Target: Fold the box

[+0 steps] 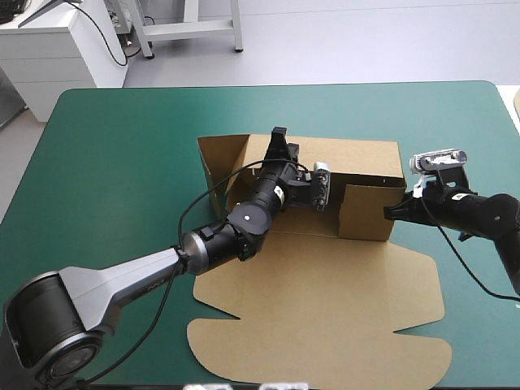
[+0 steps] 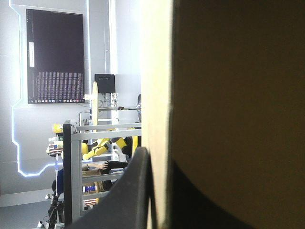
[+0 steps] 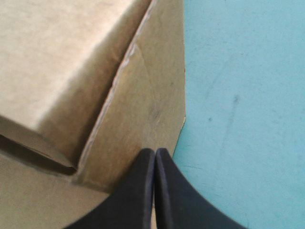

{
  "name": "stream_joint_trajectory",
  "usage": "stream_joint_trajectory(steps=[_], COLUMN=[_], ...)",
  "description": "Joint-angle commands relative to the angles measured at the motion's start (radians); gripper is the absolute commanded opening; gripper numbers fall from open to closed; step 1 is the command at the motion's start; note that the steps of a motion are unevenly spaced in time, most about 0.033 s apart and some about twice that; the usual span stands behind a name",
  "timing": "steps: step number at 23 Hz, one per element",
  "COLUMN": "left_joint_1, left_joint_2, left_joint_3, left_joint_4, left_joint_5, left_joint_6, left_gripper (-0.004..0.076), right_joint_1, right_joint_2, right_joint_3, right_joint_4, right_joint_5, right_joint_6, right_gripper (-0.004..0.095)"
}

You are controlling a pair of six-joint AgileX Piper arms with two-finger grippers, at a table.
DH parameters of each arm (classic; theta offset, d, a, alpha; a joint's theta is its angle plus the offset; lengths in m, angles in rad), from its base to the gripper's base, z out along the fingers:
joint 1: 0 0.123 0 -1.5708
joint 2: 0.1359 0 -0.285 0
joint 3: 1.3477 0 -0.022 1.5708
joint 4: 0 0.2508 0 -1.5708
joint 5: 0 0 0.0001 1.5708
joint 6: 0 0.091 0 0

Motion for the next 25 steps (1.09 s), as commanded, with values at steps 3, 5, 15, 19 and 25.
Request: stream_joint_trajectory(steps=[3,5,15,19,25], left_joint_1=[-0.002,-0.002,-0.002,-0.002,-0.002], left_joint_2=[-0.034,-0.034,-0.034,-0.034,-0.034], left_joint_3=[-0.005,-0.005,-0.005,-0.005,-0.005], left_joint_4=[-0.046,-0.046,-0.046,-0.046,-0.044], left_joint_5=[0.002,0.002,0.001,0.001,0.001], left_joint_6=[-0.024,-0.024,-0.024,-0.024,-0.024], left_gripper=[-0.0008,-0.0008,-0.0008,-0.0008,-0.0008], right_joint_1=[-0.008,-0.006,-0.006,-0.006,-0.006], right_joint_2=[-0.04,-0.04,-0.021,0.046,0.088], right_joint_3=[-0.025,-0.025,-0.025,-0.025,-0.025], right_joint_4=[-0.024,-0.031,-0.038,0.089,0.239], right_joint_5=[0.004,0.02,0.058,0.024,-0.069], right_joint_6=[-0.073,-0.083,-0.221,-0.295,-0.302], right_gripper=[-0.0019,-0.0009,0.0481,0.048,0.0251])
